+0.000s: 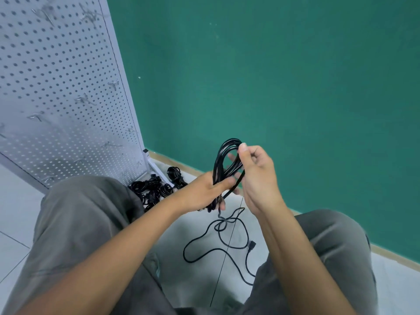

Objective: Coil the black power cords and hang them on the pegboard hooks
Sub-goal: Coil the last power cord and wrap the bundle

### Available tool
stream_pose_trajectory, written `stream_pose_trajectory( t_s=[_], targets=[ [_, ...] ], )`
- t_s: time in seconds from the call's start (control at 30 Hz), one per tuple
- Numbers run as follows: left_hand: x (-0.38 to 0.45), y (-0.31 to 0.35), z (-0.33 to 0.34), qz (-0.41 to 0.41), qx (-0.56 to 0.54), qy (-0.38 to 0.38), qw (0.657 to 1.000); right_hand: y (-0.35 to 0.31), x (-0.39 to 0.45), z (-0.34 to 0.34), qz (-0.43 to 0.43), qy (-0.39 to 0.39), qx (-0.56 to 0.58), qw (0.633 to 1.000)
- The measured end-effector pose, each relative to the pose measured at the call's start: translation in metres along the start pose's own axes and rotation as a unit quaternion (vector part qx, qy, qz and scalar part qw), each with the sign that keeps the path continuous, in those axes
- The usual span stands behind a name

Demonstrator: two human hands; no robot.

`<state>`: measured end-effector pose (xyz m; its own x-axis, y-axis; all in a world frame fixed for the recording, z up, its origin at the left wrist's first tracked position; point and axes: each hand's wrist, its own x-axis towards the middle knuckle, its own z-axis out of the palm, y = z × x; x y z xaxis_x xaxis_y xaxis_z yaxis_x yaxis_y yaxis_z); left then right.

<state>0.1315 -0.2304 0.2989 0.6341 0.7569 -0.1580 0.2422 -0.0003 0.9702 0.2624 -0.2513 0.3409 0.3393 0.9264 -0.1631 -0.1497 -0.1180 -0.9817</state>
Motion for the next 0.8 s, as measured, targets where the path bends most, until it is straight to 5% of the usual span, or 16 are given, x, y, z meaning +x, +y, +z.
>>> stream_pose_trajectory(
  t_s=[0.3,0.6,0.8],
  targets=[
    [-0.05,0.051,-0.007,0.11,0.119,0.043,0.986,-0.066,-0.059,0.01,-0.117,-0.033,-0.049,0.991],
    [-0.139,0.119,0.031,0.125,-0.229,-0.009,0.965,-0.136,-0.128,0.017,-0.319,-0.063,-0.219,0.92],
    [-0.172,0.147,0.032,0.121,-0.301,-0.005,0.946,-0.162,-0.155,0.022,-0.368,-0.099,-0.224,0.897]
  ],
)
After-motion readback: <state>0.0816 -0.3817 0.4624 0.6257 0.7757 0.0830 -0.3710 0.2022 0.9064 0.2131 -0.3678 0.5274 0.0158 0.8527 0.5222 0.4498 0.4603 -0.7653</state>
